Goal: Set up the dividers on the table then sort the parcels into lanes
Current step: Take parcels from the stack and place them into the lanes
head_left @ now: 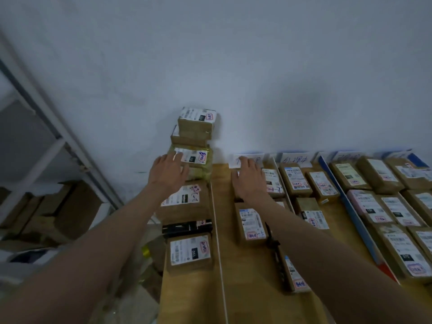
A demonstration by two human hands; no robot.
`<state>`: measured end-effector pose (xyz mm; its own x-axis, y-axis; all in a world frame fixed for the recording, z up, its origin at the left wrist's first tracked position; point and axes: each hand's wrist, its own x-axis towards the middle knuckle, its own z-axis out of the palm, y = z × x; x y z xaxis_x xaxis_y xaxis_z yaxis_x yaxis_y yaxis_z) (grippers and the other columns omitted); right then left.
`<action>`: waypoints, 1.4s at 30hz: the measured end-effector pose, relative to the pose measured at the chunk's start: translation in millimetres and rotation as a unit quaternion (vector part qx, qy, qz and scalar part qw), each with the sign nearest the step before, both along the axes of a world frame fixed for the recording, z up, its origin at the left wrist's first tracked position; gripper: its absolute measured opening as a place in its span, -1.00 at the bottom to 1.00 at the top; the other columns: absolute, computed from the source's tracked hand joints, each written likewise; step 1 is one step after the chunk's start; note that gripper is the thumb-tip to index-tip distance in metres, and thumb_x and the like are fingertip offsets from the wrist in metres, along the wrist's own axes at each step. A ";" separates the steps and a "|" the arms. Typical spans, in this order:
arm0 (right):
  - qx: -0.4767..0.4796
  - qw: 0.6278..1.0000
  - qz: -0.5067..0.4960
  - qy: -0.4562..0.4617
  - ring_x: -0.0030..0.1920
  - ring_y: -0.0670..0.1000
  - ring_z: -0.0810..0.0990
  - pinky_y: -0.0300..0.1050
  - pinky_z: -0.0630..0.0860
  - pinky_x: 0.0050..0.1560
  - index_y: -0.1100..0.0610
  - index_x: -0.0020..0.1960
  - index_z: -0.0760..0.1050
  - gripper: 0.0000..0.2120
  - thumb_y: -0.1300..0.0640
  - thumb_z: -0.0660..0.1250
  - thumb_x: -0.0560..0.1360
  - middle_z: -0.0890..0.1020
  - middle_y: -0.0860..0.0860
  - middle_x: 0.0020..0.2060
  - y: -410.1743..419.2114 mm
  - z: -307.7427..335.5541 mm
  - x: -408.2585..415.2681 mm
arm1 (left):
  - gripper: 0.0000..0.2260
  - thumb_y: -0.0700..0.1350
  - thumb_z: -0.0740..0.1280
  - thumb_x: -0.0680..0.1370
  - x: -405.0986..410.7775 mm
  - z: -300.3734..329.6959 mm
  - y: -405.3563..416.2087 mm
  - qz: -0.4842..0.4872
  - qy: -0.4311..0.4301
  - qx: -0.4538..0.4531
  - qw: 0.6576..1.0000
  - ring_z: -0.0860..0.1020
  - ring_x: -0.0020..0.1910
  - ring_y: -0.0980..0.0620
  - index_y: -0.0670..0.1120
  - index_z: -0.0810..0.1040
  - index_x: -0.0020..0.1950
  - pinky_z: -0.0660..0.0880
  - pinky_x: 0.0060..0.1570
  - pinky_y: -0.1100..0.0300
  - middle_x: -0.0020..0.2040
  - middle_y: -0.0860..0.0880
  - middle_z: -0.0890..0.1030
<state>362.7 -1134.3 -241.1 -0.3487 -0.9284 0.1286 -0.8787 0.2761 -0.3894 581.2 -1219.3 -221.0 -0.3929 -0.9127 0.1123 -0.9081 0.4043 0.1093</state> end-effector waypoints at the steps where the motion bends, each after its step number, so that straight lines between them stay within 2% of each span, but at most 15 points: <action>1: -0.003 1.000 0.000 0.000 0.39 0.17 0.34 0.13 0.29 0.37 0.10 0.46 0.24 -0.58 0.03 0.12 0.63 0.38 0.11 0.39 -11.5 5.4 4.7 | -0.57 0.06 0.09 0.65 3.4 4.6 -13.4 -0.003 0.005 -0.009 1.000 0.43 0.34 -0.17 -0.13 0.35 0.46 0.28 0.37 -0.04 0.42 -0.16 0.41; 11: -0.008 1.000 0.015 -0.019 0.27 0.14 0.45 0.11 0.42 0.24 0.13 0.45 0.22 -0.59 0.04 0.09 0.65 0.43 0.13 0.32 -141.1 42.8 20.6 | -0.54 0.08 0.06 0.66 -22.2 34.2 -140.0 -0.011 0.052 -0.021 0.998 0.41 0.34 -0.14 -0.12 0.32 0.48 0.34 0.34 -0.03 0.42 -0.14 0.40; 16: 0.006 0.992 0.019 -0.121 0.23 0.18 0.47 0.10 0.45 0.19 0.13 0.49 0.18 -0.59 0.12 0.07 0.65 0.44 0.17 0.29 -187.1 46.7 19.1 | -0.49 0.11 0.06 0.66 -47.5 28.2 -173.4 0.032 0.134 0.063 0.988 0.41 0.35 -0.16 -0.11 0.19 0.55 0.40 0.27 -0.08 0.45 -0.13 0.34; 19: -0.017 0.971 -0.003 -0.238 0.17 0.17 0.54 0.05 0.52 0.13 0.18 0.43 0.28 -0.64 0.18 0.07 0.64 0.52 0.16 0.26 -201.4 43.9 23.7 | -0.48 0.13 0.07 0.66 -61.8 17.2 -183.9 0.082 0.235 0.133 0.959 0.41 0.36 -0.19 -0.09 0.18 0.55 0.40 0.27 -0.10 0.46 -0.14 0.35; 22: -0.082 0.942 -0.054 -0.322 0.06 0.12 0.60 0.09 0.60 0.07 0.19 0.28 0.37 -0.76 0.18 0.14 0.64 0.58 0.14 0.18 -206.5 37.6 28.6 | -0.52 0.10 0.12 0.65 -71.9 8.8 -188.9 0.108 0.362 0.135 0.916 0.40 0.35 -0.20 -0.05 0.22 0.53 0.40 0.29 -0.10 0.43 -0.15 0.36; 26: -0.138 0.863 -0.094 -0.478 -0.09 0.10 0.69 0.08 0.68 -0.09 0.10 0.23 0.30 -0.78 0.12 0.24 0.62 0.62 0.10 -0.04 -199.4 39.1 26.2 | -0.61 0.01 0.26 0.60 -69.4 14.2 -200.4 0.093 0.487 0.119 0.860 0.45 0.27 -0.16 0.03 0.37 0.43 0.42 0.31 -0.12 0.33 -0.10 0.41; 28: -0.105 0.829 -0.098 -0.540 -0.10 0.13 0.72 0.09 0.68 -0.10 0.12 0.25 0.33 -0.73 0.08 0.27 0.61 0.66 0.10 -0.05 -194.6 40.5 22.4 | -0.66 -0.04 0.30 0.59 -68.6 17.7 -201.4 0.063 0.493 0.109 0.861 0.47 0.23 -0.13 0.03 0.43 0.36 0.45 0.27 -0.11 0.25 -0.09 0.45; 30: -0.067 0.827 -0.093 -0.550 -0.14 0.11 0.73 0.03 0.68 -0.12 0.21 0.28 0.42 -0.65 0.02 0.29 0.60 0.69 0.13 -0.02 -188.3 43.4 19.3 | -0.68 -0.06 0.31 0.59 -70.7 21.6 -199.4 0.028 0.478 0.101 0.872 0.47 0.23 -0.11 0.03 0.44 0.34 0.47 0.24 -0.07 0.24 -0.08 0.45; 33: -0.037 0.849 -0.082 -0.521 -0.18 -0.02 0.66 -0.14 0.62 -0.23 0.17 0.21 0.39 -0.67 -0.03 0.31 0.59 0.66 0.06 -0.03 -172.5 49.4 12.7 | -0.69 -0.10 0.28 0.62 -76.8 27.9 -194.2 -0.009 0.456 0.126 0.881 0.49 0.21 -0.06 0.00 0.44 0.37 0.55 0.06 0.15 0.26 -0.09 0.43; 34: -0.028 0.856 -0.083 -0.509 -0.18 -0.06 0.63 -0.15 0.62 -0.21 0.15 0.18 0.36 -0.69 -0.03 0.31 0.59 0.65 0.05 -0.02 -167.5 50.8 9.9 | -0.70 -0.10 0.27 0.63 -79.6 29.6 -191.6 -0.021 0.449 0.135 0.883 0.50 0.20 -0.04 0.01 0.44 0.37 0.57 0.03 0.15 0.26 -0.08 0.43; 36: -0.010 0.863 -0.090 -0.498 -0.13 -0.05 0.62 -0.10 0.65 -0.14 0.14 0.20 0.32 -0.68 -0.01 0.30 0.59 0.64 0.07 0.03 -158.7 52.7 5.3 | -0.70 -0.08 0.26 0.63 -86.0 32.2 -183.6 -0.040 0.430 0.145 0.890 0.52 0.16 -0.03 0.03 0.44 0.37 0.58 -0.01 0.14 0.24 -0.07 0.43; 38: 0.000 0.873 -0.102 -0.477 -0.04 0.02 0.65 -0.01 0.66 -0.05 0.16 0.26 0.32 -0.65 -0.02 0.28 0.60 0.64 0.08 0.07 -148.4 53.1 2.2 | -0.69 -0.10 0.26 0.64 -94.3 35.0 -170.8 -0.057 0.416 0.155 0.894 0.52 0.12 -0.01 -0.02 0.43 0.39 0.50 -0.18 0.35 0.24 -0.09 0.44; 39: 0.005 0.883 -0.105 -0.457 0.01 0.05 0.65 0.01 0.66 -0.01 0.18 0.28 0.35 -0.64 -0.03 0.26 0.61 0.64 0.09 0.09 -142.8 52.8 -0.2 | -0.68 -0.10 0.26 0.64 -98.4 36.1 -163.9 -0.064 0.405 0.157 0.898 0.52 0.13 -0.03 -0.02 0.43 0.40 0.47 -0.19 0.37 0.23 -0.10 0.44; 40: 0.007 0.893 -0.106 -0.438 0.03 0.06 0.65 0.00 0.64 0.03 0.19 0.27 0.41 -0.65 -0.03 0.24 0.61 0.65 0.09 0.09 -136.5 51.8 -4.0 | -0.66 -0.09 0.26 0.64 -102.1 35.7 -158.1 -0.073 0.395 0.161 0.901 0.52 0.16 -0.05 -0.02 0.41 0.42 0.50 -0.13 0.31 0.24 -0.10 0.44; 42: 0.011 0.901 -0.106 -0.421 0.01 0.07 0.65 -0.02 0.62 0.06 0.22 0.21 0.52 -0.66 -0.03 0.22 0.62 0.67 0.10 0.06 -119.0 52.6 -11.6 | -0.60 -0.01 0.26 0.63 -108.0 35.9 -143.6 -0.087 0.383 0.179 0.902 0.48 0.27 -0.09 0.01 0.35 0.48 0.50 0.16 0.08 0.33 -0.09 0.43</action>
<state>351.1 -1253.3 -188.5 -0.4832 -0.8290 -0.2816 -0.2003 0.4178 -0.8862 473.2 -1362.9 -185.1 -0.4653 -0.8767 0.1224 -0.4366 0.3476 0.8298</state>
